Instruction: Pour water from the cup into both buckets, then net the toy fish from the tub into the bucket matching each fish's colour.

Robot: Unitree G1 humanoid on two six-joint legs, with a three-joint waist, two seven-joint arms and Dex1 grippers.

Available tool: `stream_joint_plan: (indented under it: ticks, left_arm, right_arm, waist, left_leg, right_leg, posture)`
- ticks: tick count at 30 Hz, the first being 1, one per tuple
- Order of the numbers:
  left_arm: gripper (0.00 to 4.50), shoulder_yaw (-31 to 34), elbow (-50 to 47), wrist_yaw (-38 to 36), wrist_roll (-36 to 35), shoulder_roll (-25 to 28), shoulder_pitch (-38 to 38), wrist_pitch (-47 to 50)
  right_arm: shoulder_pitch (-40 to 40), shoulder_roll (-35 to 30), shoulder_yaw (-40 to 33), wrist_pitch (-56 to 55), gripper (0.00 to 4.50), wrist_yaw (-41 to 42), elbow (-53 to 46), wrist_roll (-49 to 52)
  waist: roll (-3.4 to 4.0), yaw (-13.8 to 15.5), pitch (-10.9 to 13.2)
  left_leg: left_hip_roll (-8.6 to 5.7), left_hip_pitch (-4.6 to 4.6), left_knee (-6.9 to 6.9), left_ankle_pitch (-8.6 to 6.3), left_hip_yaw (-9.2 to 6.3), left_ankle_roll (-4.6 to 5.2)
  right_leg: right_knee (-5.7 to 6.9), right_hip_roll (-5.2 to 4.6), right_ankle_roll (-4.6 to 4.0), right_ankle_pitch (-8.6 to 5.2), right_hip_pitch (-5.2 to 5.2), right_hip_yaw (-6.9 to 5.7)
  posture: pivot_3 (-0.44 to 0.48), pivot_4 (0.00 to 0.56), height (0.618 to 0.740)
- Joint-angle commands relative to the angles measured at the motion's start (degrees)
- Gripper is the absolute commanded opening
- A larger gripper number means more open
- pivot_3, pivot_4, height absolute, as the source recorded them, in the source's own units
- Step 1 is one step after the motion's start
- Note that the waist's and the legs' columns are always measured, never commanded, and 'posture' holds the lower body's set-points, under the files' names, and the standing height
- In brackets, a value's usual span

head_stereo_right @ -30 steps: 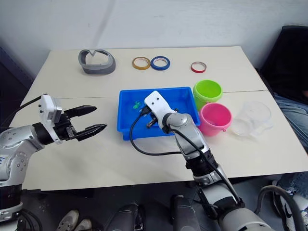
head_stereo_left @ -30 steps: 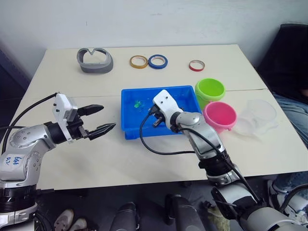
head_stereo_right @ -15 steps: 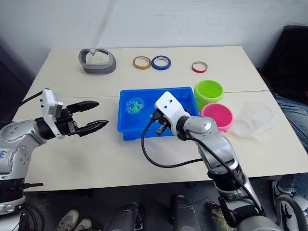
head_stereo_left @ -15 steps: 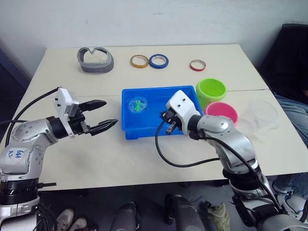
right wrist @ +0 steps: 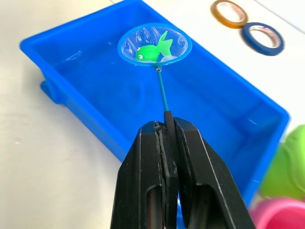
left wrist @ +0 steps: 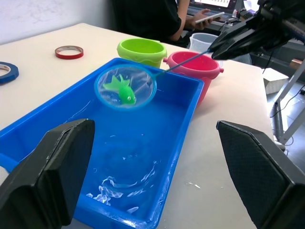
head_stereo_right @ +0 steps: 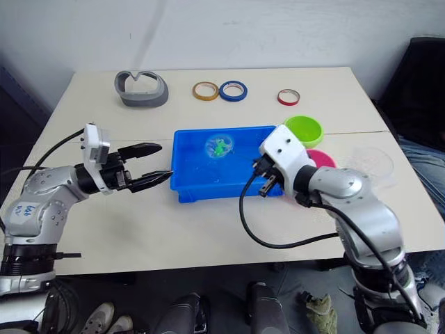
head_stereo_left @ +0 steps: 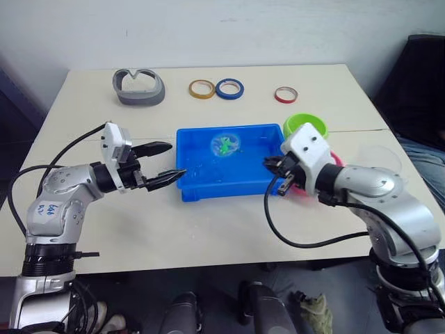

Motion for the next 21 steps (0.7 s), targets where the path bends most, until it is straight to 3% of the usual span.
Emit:
stream_joint_plan:
  ticks: [1,11,21]
  left_arm:
    - [4.47,-1.23,0.72,-0.88,0.49,-1.27,-2.62,-1.79]
    - [4.47,-2.27,3.27,-2.21,1.44,-2.18,-4.98,-3.02]
    - [4.47,-2.02,2.49,-2.26,1.31,-1.98,-4.56,-2.74]
  right_arm:
    - [0.32,-4.28,-6.38,-0.62,0.00,0.53,-1.34,1.09]
    - [3.53,-13.31,-13.91,-8.95,0.00,-1.76,10.10,-1.74]
    - [3.15,-16.40,-6.49,-25.06,0.00,-8.14,27.14,-12.65]
  waist:
    - [0.00,0.12,0.00]
    - [0.00,1.01,0.00]
    - [0.01,1.21,0.01]
  left_leg:
    - [0.00,-0.01,0.00,0.00,0.00,0.00]
    - [0.02,0.02,0.00,0.00,0.10,0.03]
    - [0.00,0.05,0.02,0.04,0.22,0.06]
  right_leg:
    - [-0.01,0.00,0.00,0.00,0.00,-0.01]
    - [-0.04,0.05,0.01,0.01,0.01,0.05]
    - [-0.01,0.04,0.04,0.02,0.01,0.04]
  posture:
    - [0.000,0.150,0.713]
    - [0.000,0.150,0.713]
    - [0.000,0.150,0.713]
